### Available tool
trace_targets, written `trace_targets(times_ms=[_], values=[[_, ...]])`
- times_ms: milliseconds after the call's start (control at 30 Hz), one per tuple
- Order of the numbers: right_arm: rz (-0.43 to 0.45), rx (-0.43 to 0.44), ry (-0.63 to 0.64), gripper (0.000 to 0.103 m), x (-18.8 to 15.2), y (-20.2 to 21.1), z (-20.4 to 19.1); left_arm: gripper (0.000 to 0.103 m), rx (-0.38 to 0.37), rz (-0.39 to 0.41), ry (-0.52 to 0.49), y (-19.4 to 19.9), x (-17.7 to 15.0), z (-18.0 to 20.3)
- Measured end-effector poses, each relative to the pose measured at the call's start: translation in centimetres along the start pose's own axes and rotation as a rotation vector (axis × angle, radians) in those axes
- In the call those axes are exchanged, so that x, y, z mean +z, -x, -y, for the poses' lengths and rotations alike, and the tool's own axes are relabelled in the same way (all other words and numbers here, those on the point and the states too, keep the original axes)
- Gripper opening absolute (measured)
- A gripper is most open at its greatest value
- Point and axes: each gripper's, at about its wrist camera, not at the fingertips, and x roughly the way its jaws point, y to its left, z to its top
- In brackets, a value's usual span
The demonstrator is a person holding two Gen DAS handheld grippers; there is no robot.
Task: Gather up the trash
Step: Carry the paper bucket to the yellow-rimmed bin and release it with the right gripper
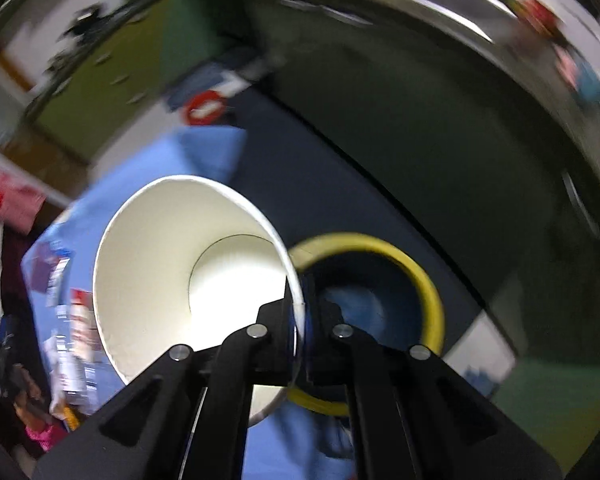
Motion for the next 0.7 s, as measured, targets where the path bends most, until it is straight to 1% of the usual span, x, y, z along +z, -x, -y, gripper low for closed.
trace_targets(times_ms=[33,100,233,400,433,567,633,700], values=[[-0.02,-0.005,-0.044,0.004,-0.8,-1.1,2.4,0.099,-0.006,-0.001,0.003,0.0,0.0,0.0],[-0.041,-0.015,-0.094,0.004,-1.8,-3.0,5.1,0.099,-0.012,-0.003,0.006,0.0,0.0,0.1],[-0.071,-0.027,-0.148,0.004,-2.4,-7.1,7.6,0.099,0.0,-0.004,-0.006,0.0,-0.1,0.5],[-0.12,-0.036,-0.161,0.004,-2.7,-13.6,7.6,0.099,-0.005,-0.005,-0.034,0.0,-0.2,1.3],[-0.127,-0.044,-0.155,0.004,-3.4,-14.4,7.4,0.099,-0.005,-0.006,-0.038,0.0,-0.3,1.4],[-0.175,-0.087,-0.127,0.005,-4.5,-19.1,6.8,0.099,-0.009,-0.019,-0.05,-0.4,-0.5,1.8],[-0.179,-0.112,-0.128,0.007,-4.5,-20.1,7.0,0.099,-0.011,-0.022,-0.053,-0.5,-0.5,1.8],[-0.169,-0.144,-0.12,0.008,-4.5,-20.4,7.2,0.099,-0.014,-0.022,-0.054,-0.5,-0.5,1.8]])
